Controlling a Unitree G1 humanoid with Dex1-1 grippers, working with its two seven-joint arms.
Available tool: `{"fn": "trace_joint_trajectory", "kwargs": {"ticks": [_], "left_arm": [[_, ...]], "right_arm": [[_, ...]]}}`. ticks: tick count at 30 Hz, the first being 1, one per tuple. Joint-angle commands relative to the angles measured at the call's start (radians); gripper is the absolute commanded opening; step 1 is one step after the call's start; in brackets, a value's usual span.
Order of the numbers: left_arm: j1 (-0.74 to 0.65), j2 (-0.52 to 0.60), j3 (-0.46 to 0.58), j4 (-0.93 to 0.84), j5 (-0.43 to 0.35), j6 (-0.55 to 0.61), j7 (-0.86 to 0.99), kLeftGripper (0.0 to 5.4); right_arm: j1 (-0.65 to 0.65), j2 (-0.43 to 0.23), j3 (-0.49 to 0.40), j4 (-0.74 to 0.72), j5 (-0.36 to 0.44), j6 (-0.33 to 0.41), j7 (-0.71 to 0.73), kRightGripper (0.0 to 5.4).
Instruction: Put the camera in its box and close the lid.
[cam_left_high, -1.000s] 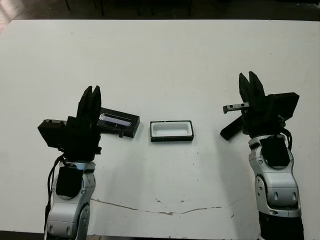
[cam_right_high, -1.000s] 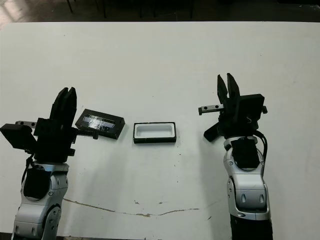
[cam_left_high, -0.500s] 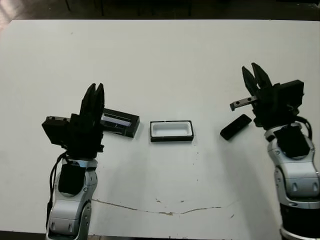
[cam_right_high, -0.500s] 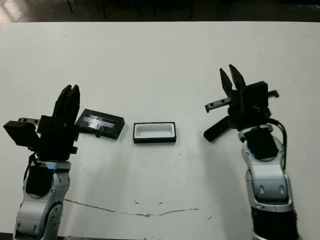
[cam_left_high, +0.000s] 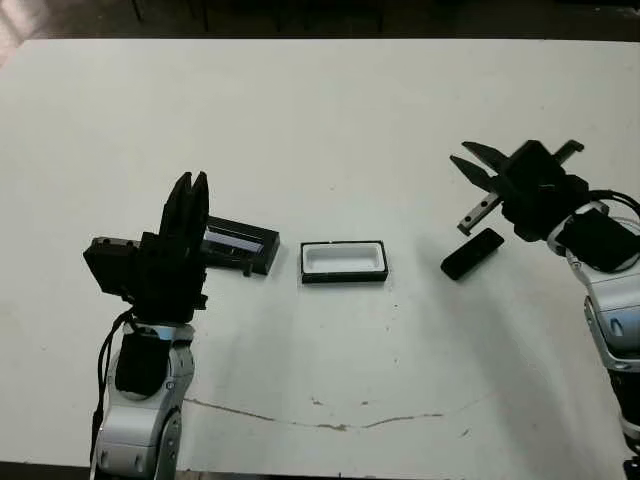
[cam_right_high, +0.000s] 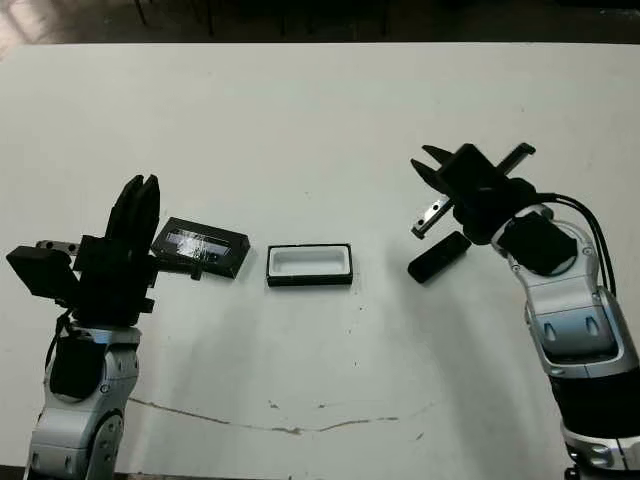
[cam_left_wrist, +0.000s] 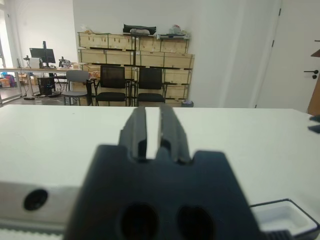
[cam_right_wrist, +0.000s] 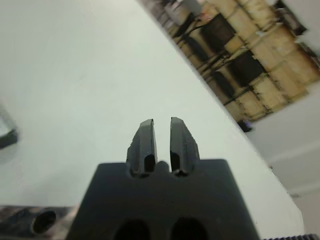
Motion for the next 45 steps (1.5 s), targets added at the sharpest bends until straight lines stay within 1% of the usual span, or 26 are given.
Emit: {"fn": "trace_joint_trajectory", "kwargs": {"ticks": [1, 2, 6, 8, 14, 18, 25, 30, 35, 39, 45], "left_arm": [[0.024, 0.004, -0.001, -0.004, 0.006, 0.022, 0.005, 0.0], [0.025, 0.004, -0.002, -0.006, 0.006, 0.025, 0.006, 0.0], [0.029, 0.003, -0.005, -0.008, 0.007, 0.022, 0.006, 0.0], [0.031, 0.003, -0.006, -0.005, 0.007, 0.014, 0.005, 0.0], [0.034, -0.001, -0.011, -0.001, 0.007, 0.011, 0.009, 0.0], [0.037, 0.0, -0.013, 0.0, 0.007, 0.005, 0.008, 0.0], [0.037, 0.001, -0.013, 0.02, 0.008, -0.02, 0.004, 0.0], [0.038, 0.002, -0.011, 0.016, 0.002, -0.012, 0.003, 0.0], [0.041, 0.004, -0.01, 0.006, 0.011, -0.001, 0.01, 0.0], [0.037, 0.001, -0.008, 0.009, 0.0, -0.004, 0.005, 0.0], [0.036, -0.003, -0.013, -0.002, 0.01, 0.011, 0.018, 0.0]], "right_arm": [[-0.037, -0.038, 0.064, 0.039, -0.012, 0.035, 0.094, 0.01], [-0.045, -0.045, 0.083, 0.039, -0.027, 0.038, 0.11, 0.01], [-0.073, -0.061, 0.158, 0.003, -0.087, 0.117, 0.17, 0.01], [-0.081, -0.06, 0.181, 0.002, -0.107, 0.137, 0.186, 0.01], [-0.08, -0.056, 0.229, 0.014, -0.157, 0.15, 0.21, 0.01], [-0.064, -0.063, 0.245, 0.026, -0.178, 0.133, 0.221, 0.01], [-0.027, -0.092, 0.242, 0.015, -0.19, 0.11, 0.234, 0.01], [0.001, -0.11, 0.228, 0.002, -0.188, 0.099, 0.235, 0.01], [0.052, -0.127, 0.201, -0.045, -0.18, 0.084, 0.226, 0.01], [0.093, -0.14, 0.175, -0.11, -0.163, 0.136, 0.25, 0.01], [0.159, -0.17, 0.142, -0.206, -0.145, 0.18, 0.264, 0.01]]}}
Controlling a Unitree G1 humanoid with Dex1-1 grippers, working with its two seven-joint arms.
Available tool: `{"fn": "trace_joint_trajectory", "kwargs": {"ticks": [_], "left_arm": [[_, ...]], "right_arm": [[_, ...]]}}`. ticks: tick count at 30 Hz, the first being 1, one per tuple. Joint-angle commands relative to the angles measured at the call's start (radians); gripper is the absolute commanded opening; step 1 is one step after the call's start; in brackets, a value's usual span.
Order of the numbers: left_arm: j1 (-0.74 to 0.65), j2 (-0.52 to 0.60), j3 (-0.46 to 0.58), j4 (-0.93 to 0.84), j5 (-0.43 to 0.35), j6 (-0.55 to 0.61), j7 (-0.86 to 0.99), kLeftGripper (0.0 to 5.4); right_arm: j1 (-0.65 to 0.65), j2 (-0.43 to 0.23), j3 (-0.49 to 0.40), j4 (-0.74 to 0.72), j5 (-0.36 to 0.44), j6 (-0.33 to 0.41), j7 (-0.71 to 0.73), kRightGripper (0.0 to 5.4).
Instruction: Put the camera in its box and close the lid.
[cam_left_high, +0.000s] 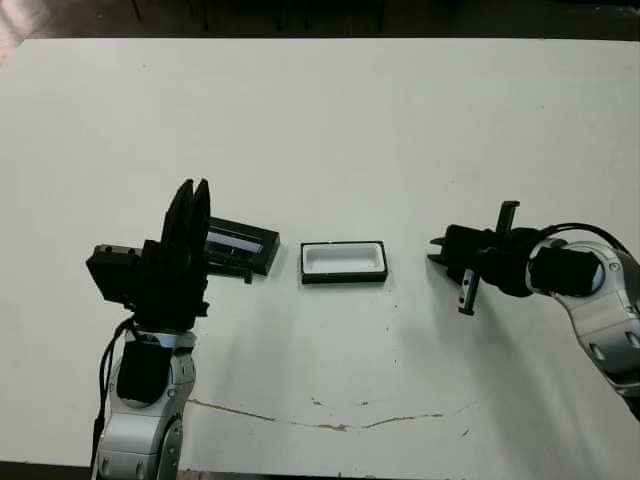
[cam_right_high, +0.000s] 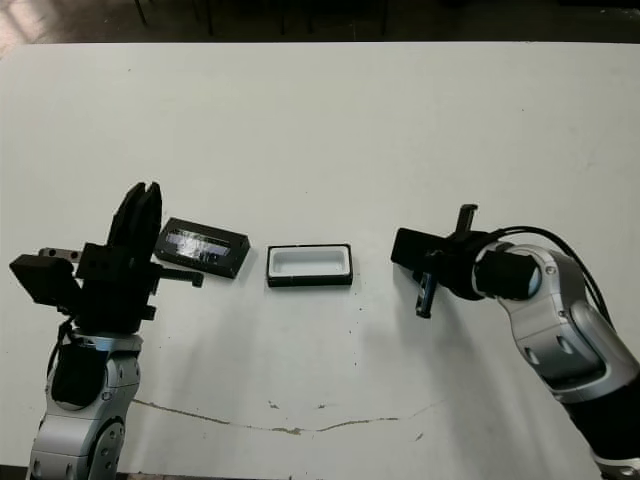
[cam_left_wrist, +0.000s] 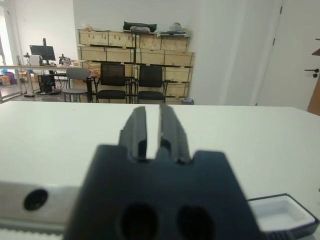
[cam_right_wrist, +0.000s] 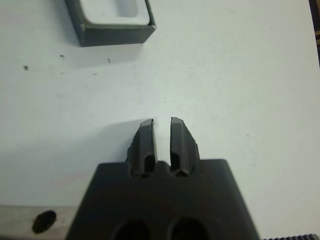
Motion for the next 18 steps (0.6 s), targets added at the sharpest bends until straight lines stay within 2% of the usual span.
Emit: {"fn": "trace_joint_trajectory", "kwargs": {"ticks": [1, 8, 18], "left_arm": [[0.012, 0.0, 0.002, -0.002, 0.006, 0.025, 0.009, 0.0], [0.007, 0.011, 0.015, 0.002, -0.004, 0.018, 0.001, 0.0], [0.002, 0.014, 0.027, 0.0, -0.007, 0.029, -0.006, 0.0]], "right_arm": [[0.056, -0.03, -0.019, -0.052, 0.014, 0.031, 0.016, 0.01], [0.116, -0.069, -0.069, -0.116, 0.052, 0.095, 0.035, 0.01], [0.161, -0.133, -0.107, -0.128, 0.067, 0.12, 0.044, 0.01]]}}
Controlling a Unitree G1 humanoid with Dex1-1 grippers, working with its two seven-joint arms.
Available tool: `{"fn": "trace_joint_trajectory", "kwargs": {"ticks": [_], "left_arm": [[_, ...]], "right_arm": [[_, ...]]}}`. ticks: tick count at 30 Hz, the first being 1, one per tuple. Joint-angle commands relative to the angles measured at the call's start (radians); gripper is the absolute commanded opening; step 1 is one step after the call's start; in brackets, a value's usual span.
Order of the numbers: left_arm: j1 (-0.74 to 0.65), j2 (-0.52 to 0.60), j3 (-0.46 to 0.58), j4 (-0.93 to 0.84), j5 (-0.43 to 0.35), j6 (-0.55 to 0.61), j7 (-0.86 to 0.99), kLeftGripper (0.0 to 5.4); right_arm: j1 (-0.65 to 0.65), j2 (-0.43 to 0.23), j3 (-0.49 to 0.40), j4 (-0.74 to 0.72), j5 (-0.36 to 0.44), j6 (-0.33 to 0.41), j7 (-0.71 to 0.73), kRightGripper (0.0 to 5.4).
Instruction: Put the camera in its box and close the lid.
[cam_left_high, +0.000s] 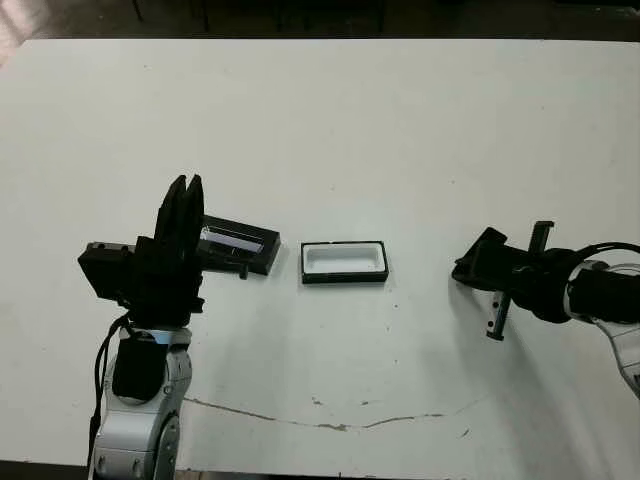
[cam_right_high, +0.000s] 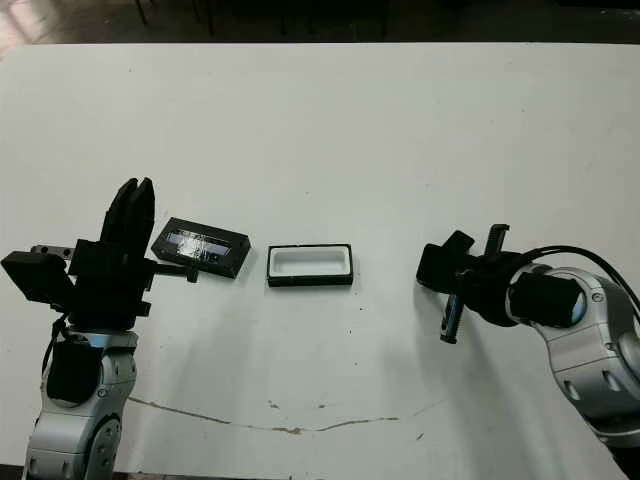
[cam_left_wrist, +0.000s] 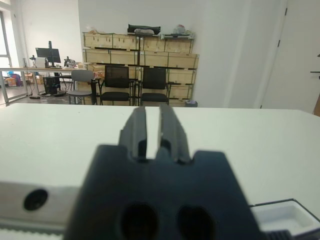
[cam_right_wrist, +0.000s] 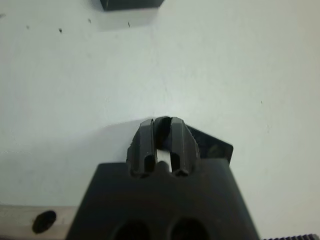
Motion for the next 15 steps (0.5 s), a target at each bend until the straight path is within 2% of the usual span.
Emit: {"fn": "trace_joint_trajectory", "kwargs": {"ticks": [1, 4, 9, 15], "left_arm": [[0.011, 0.013, 0.007, 0.01, -0.004, 0.014, -0.007, 0.0], [0.009, 0.015, 0.014, 0.013, -0.014, 0.012, -0.017, 0.0], [0.009, 0.013, 0.015, 0.007, -0.008, 0.018, -0.016, 0.0], [0.004, 0.014, 0.018, 0.019, -0.016, 0.008, -0.024, 0.0]], "right_arm": [[0.025, -0.035, -0.002, 0.004, 0.006, 0.016, 0.014, 0.01], [0.036, -0.049, -0.011, 0.012, 0.014, -0.003, 0.015, 0.01], [0.04, -0.074, -0.012, -0.002, 0.015, 0.019, 0.027, 0.01], [0.039, -0.118, -0.007, -0.059, 0.017, 0.081, 0.058, 0.01]]}}
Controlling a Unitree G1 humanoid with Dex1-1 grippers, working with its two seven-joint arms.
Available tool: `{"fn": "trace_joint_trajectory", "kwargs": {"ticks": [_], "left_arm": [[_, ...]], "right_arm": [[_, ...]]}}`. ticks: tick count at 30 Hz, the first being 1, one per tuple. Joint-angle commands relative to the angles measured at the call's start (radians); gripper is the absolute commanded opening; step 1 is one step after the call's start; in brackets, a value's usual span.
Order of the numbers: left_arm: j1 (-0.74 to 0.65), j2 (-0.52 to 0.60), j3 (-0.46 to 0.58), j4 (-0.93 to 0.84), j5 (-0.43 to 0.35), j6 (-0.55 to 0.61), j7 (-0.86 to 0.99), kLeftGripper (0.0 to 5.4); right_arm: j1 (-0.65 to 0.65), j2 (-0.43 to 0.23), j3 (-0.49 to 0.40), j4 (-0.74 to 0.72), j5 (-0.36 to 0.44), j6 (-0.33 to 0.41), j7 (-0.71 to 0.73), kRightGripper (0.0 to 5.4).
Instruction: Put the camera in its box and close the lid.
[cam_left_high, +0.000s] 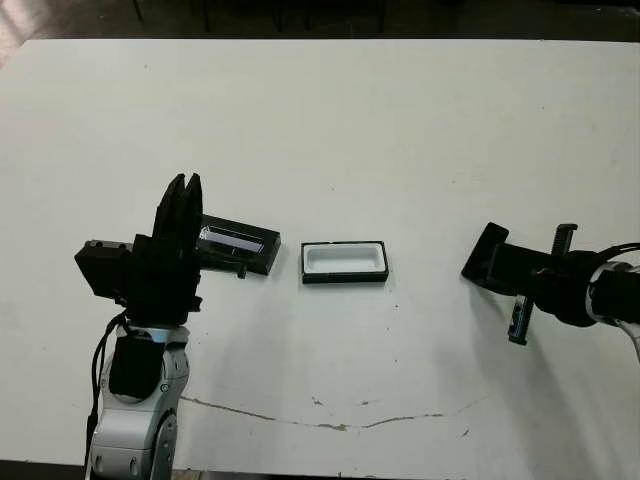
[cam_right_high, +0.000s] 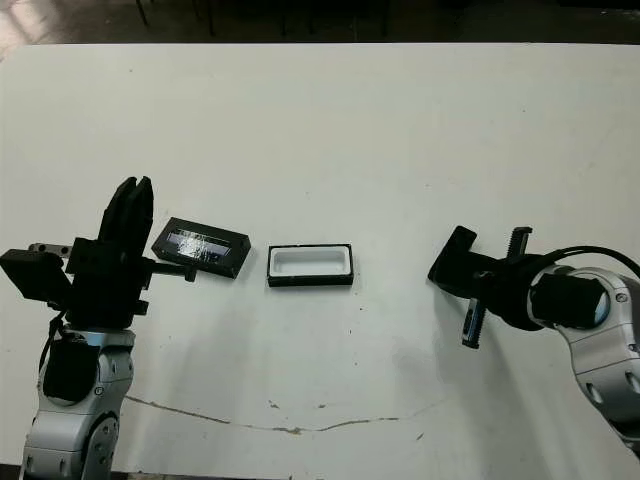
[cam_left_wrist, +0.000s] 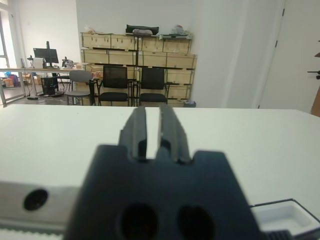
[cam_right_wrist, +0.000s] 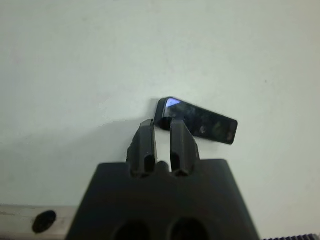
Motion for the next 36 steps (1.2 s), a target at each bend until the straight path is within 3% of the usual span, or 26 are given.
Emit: {"fn": "trace_joint_trajectory", "kwargs": {"ticks": [1, 12, 17, 19, 22, 24, 26, 30, 34, 36], "left_arm": [[0.012, 0.01, 0.005, 0.018, -0.003, 0.007, -0.006, 0.0], [0.011, 0.011, 0.008, 0.021, 0.002, 0.003, -0.003, 0.0], [0.017, 0.012, 0.008, 0.018, -0.001, 0.002, -0.006, 0.0], [0.019, 0.013, 0.008, 0.02, 0.002, -0.001, -0.005, 0.0], [0.02, 0.011, 0.006, 0.035, 0.0, -0.014, -0.008, 0.0], [0.018, 0.009, 0.002, 0.041, -0.002, -0.012, -0.009, 0.0], [0.017, 0.009, -0.001, 0.045, 0.001, -0.009, -0.009, 0.0], [0.017, 0.006, -0.007, 0.058, 0.001, -0.024, -0.012, 0.0], [0.016, 0.005, -0.012, 0.066, -0.006, -0.025, -0.015, 0.0], [0.015, 0.005, -0.015, 0.076, -0.009, -0.038, -0.02, 0.0]], "right_arm": [[0.019, -0.035, 0.009, -0.034, 0.007, 0.046, 0.026, 0.01], [0.017, -0.122, 0.03, -0.109, -0.004, 0.182, 0.054, 0.01], [0.025, -0.113, -0.031, -0.166, 0.057, 0.217, 0.055, 0.01], [0.049, -0.039, -0.139, -0.212, 0.139, 0.21, 0.031, 0.01], [0.088, 0.166, -0.328, -0.287, 0.302, 0.235, -0.048, 0.01], [0.11, 0.29, -0.402, -0.339, 0.376, 0.287, -0.128, 0.01], [0.148, 0.39, -0.435, -0.366, 0.411, 0.268, -0.213, 0.01], [0.242, 0.519, -0.397, -0.379, 0.353, 0.151, -0.405, 0.01], [0.289, 0.58, -0.277, -0.433, 0.226, 0.193, -0.617, 0.01], [0.306, 0.642, -0.216, -0.434, 0.175, 0.198, -0.722, 0.01]]}}
